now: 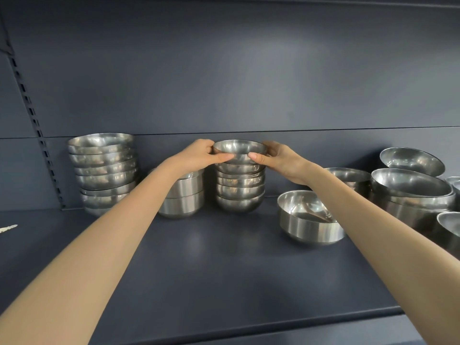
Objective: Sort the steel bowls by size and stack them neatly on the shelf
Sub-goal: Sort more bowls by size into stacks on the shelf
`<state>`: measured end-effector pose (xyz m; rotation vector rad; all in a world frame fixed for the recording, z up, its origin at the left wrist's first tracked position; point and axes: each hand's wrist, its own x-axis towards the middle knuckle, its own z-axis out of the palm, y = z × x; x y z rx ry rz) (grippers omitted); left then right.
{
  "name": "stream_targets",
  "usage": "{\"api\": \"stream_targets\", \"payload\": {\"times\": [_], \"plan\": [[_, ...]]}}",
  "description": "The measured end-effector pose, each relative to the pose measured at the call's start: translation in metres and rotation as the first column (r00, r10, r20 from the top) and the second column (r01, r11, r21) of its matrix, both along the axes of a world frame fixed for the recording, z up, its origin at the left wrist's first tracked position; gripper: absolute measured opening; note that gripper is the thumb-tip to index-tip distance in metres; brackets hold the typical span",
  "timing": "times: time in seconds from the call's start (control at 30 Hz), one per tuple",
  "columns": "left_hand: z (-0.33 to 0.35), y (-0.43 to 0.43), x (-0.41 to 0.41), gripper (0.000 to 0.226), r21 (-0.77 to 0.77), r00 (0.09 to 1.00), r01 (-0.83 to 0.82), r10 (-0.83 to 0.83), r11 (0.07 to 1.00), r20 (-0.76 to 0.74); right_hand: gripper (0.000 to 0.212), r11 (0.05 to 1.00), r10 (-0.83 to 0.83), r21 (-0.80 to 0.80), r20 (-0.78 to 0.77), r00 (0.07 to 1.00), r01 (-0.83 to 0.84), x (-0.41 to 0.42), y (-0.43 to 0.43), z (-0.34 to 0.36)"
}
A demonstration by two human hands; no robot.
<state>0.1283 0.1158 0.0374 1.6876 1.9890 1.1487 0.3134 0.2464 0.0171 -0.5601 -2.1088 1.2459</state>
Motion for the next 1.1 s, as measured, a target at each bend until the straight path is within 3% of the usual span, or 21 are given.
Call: {"api": "stream_targets", "payload": {"times": [0.37, 0.5, 0.6, 0.67, 0.77, 0.87, 1.1], "plan": [[-0.004, -0.001, 0.003, 0.048, -0.006, 0.999, -0.021, 0.021, 1.000, -0.048, 0.064, 0.999, 0.012, -0.031, 0.042, 0.999, -0.011, 0.001, -0.003, -0.001], [-0.012, -0.004, 0.010, 0.042, 0.010, 0.996, -0.071, 0.071, 0.997, -0.061, 0.065, 0.999, -0.032, 0.025, 0.078, 0.996, 0.030, 0.006, -0.005, 0.000], [-0.018, -0.014, 0.022, 0.040, 0.042, 0.997, -0.069, 0.070, 0.997, -0.026, 0.079, 0.994, -0.091, 0.073, 0.083, 0.992, 0.085, 0.017, -0.012, 0.003], [-0.022, -0.023, 0.033, 0.050, 0.087, 0.995, -0.083, 0.087, 0.993, -0.041, 0.081, 0.990, -0.103, 0.110, 0.092, 0.990, 0.093, 0.027, -0.015, 0.002], [-0.034, -0.033, 0.050, 0.084, 0.164, 0.982, -0.111, 0.133, 0.980, -0.132, 0.083, 0.976, -0.131, 0.191, 0.160, 0.978, 0.100, 0.048, -0.020, -0.006], [-0.046, -0.041, 0.071, 0.088, 0.257, 0.988, -0.030, 0.068, 0.966, -0.140, 0.083, 0.962, -0.188, 0.233, 0.194, 0.963, 0.141, 0.072, -0.024, -0.016], [-0.072, -0.037, 0.118, 0.105, -0.008, 0.981, 0.187, -0.187, 0.982, -0.048, 0.090, 0.965, -0.234, 0.160, 0.168, 0.958, 0.208, 0.115, -0.038, -0.038]]}}
